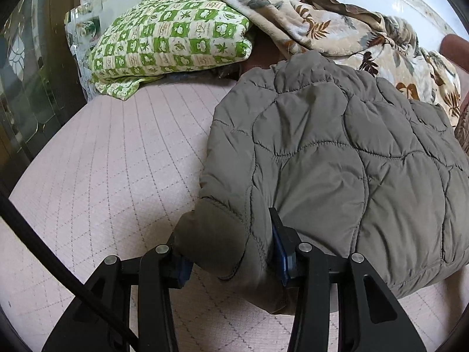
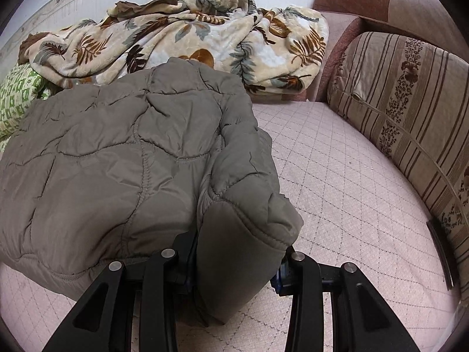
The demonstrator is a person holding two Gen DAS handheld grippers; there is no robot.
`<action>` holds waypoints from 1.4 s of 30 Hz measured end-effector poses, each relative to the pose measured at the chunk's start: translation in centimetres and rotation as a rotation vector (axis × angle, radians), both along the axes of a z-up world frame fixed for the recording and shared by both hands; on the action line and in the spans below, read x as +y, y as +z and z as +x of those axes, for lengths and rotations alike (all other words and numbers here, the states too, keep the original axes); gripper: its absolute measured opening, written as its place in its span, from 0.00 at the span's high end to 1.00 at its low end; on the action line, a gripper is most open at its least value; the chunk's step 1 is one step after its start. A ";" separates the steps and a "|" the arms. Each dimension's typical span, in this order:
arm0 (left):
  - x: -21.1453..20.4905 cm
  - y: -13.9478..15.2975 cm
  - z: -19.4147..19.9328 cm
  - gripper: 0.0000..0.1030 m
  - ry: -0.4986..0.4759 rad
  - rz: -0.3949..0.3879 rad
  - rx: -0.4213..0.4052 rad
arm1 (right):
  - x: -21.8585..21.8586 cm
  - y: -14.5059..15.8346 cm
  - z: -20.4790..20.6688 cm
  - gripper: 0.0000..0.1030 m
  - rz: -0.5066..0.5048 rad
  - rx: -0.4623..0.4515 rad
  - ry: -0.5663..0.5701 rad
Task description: Fold large clothes
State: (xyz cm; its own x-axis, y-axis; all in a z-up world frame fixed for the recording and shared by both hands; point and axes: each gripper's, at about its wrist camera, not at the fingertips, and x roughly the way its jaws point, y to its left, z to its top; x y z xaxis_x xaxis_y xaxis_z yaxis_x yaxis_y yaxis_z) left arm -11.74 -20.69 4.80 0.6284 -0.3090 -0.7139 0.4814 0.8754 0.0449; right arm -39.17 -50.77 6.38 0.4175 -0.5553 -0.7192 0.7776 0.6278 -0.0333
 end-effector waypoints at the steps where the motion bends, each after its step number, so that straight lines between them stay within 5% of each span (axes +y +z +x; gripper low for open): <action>1: -0.1 0.0 0.0 0.57 0.000 0.002 -0.002 | 0.1 0.0 0.0 0.61 -0.002 0.001 0.000; 29: -0.5 3.2 -2.8 0.58 0.009 0.080 -0.218 | 3.2 2.1 1.3 0.61 -0.243 0.077 0.031; 42: 5.5 7.0 -9.7 0.59 0.008 0.026 -0.291 | 8.4 6.5 -5.1 0.62 -0.318 0.021 0.076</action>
State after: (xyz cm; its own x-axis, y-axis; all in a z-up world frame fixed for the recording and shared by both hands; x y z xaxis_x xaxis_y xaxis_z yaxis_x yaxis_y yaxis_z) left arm -21.41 -15.15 11.81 0.8103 -0.2876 -0.5106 0.4384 0.8756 0.2025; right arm -44.27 -42.35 12.83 0.4537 -0.7211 -0.5236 0.7259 0.6399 -0.2522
